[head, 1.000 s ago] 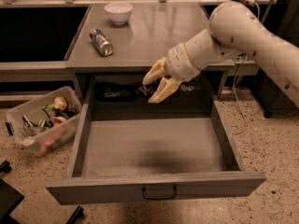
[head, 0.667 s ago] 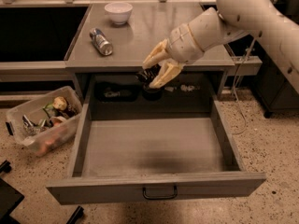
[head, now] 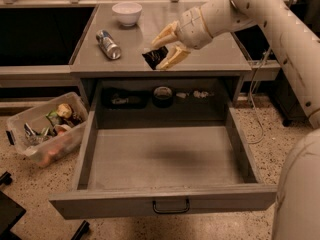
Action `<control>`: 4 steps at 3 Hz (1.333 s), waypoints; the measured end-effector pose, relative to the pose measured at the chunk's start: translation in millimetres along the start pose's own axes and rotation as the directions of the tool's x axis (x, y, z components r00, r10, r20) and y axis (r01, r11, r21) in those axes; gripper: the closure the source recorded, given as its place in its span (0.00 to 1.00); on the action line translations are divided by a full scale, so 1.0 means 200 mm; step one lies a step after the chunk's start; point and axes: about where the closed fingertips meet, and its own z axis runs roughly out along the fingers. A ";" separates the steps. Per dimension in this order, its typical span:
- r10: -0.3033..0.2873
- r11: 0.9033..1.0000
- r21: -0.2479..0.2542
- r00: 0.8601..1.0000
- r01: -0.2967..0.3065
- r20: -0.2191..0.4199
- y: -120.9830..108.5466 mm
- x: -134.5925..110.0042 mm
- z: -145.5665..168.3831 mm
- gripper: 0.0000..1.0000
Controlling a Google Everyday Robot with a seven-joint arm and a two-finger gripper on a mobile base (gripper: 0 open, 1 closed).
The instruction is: Pick rxbar chocolate from top drawer and place on counter
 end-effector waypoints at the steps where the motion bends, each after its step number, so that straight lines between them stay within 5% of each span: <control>1: 0.000 1.000 0.000 1.000 0.000 0.000 0.00 0.00 0.00 1.00; 2: 0.004 1.000 0.014 0.998 -0.004 -0.065 -0.06 0.16 0.00 1.00; 3: 0.051 0.995 0.090 0.973 -0.032 -0.223 -0.16 0.41 -0.08 1.00; 4: 0.110 0.982 0.180 0.932 -0.049 -0.346 -0.26 0.61 -0.13 1.00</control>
Offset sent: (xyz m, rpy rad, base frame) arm 0.0818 -0.0516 -0.0260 -0.1160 -0.0610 -0.1442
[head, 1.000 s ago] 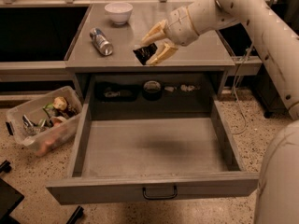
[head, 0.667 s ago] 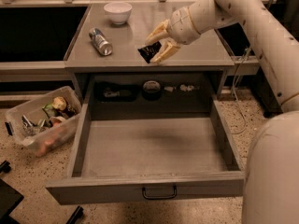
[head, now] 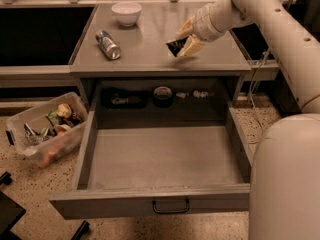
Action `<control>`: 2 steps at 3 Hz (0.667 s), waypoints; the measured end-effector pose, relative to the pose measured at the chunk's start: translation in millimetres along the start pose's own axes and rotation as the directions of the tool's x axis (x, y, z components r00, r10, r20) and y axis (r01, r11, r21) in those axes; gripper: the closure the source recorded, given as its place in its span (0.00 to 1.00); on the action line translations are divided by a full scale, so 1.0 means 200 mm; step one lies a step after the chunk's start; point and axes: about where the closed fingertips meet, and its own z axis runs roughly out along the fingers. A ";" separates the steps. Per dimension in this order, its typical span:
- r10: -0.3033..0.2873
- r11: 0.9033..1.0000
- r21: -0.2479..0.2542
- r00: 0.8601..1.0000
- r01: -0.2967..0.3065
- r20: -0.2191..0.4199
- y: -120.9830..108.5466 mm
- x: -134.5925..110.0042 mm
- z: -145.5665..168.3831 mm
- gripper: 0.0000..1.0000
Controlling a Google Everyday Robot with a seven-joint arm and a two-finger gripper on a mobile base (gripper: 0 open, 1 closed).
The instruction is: Pick rxbar chocolate from top drawer and place on counter
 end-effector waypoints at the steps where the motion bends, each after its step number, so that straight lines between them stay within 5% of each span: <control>1: 0.072 0.997 0.028 0.996 -0.071 -0.052 -0.02 0.15 0.06 1.00; 2: 0.137 0.991 0.003 0.989 -0.137 -0.056 0.03 0.22 0.13 1.00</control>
Offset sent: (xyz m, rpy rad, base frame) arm 0.0347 -0.0367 -0.0923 0.0773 0.2255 -0.2019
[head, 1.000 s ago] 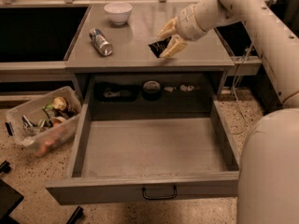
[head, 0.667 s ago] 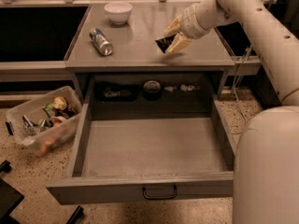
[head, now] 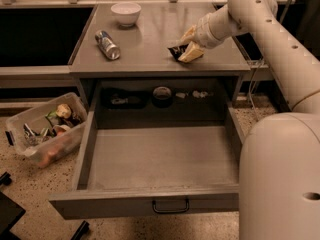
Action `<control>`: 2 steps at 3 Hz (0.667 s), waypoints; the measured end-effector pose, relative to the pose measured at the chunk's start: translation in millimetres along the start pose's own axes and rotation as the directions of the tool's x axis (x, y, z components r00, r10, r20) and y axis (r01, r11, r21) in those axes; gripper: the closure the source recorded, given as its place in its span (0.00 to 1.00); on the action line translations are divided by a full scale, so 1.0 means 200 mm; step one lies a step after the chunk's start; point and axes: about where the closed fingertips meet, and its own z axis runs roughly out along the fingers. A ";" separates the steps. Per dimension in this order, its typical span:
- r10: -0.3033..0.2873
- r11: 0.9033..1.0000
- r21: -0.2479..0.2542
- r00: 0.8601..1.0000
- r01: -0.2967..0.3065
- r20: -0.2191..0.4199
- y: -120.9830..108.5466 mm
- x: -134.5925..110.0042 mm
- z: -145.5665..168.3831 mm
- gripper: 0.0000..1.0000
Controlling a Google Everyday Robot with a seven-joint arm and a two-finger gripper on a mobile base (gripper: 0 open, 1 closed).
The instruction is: Pick rxbar chocolate from top drawer and place on counter
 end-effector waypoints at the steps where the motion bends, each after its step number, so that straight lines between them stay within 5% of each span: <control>1: 0.000 1.000 0.000 1.000 0.000 0.000 0.00 0.00 0.00 0.83; 2: 0.000 1.000 0.000 1.000 0.000 0.000 0.00 0.00 0.00 0.59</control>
Offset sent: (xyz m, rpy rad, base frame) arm 0.0000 0.0001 0.0000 0.0000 0.0001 0.0002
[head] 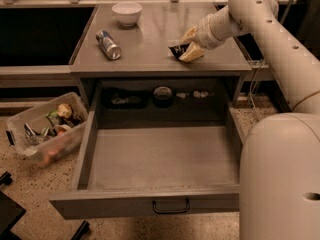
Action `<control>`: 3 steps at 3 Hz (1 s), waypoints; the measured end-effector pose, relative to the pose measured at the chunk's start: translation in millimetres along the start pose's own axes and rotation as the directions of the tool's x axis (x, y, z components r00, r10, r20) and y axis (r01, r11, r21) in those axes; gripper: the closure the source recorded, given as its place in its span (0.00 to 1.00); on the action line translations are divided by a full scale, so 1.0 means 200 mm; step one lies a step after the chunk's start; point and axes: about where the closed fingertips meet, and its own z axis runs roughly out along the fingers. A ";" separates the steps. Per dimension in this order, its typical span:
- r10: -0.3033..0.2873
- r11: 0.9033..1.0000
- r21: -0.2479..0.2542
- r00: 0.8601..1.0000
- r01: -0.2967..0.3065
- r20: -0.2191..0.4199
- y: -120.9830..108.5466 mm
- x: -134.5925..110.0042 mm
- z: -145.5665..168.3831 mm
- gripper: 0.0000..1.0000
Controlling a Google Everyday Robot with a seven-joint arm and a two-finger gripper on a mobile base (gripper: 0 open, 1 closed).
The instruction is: Pick rxbar chocolate from top drawer and place on counter
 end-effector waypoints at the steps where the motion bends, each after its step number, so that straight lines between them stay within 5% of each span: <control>1: 0.000 1.000 0.000 1.000 0.000 0.000 0.00 0.00 0.00 0.36; 2: 0.000 1.000 0.000 1.000 0.000 0.000 0.00 0.00 0.00 0.13; 3: 0.000 1.000 0.000 1.000 0.000 0.000 0.00 0.00 0.00 0.00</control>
Offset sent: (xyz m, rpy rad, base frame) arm 0.0000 0.0000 0.0000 0.0000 0.0000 0.0000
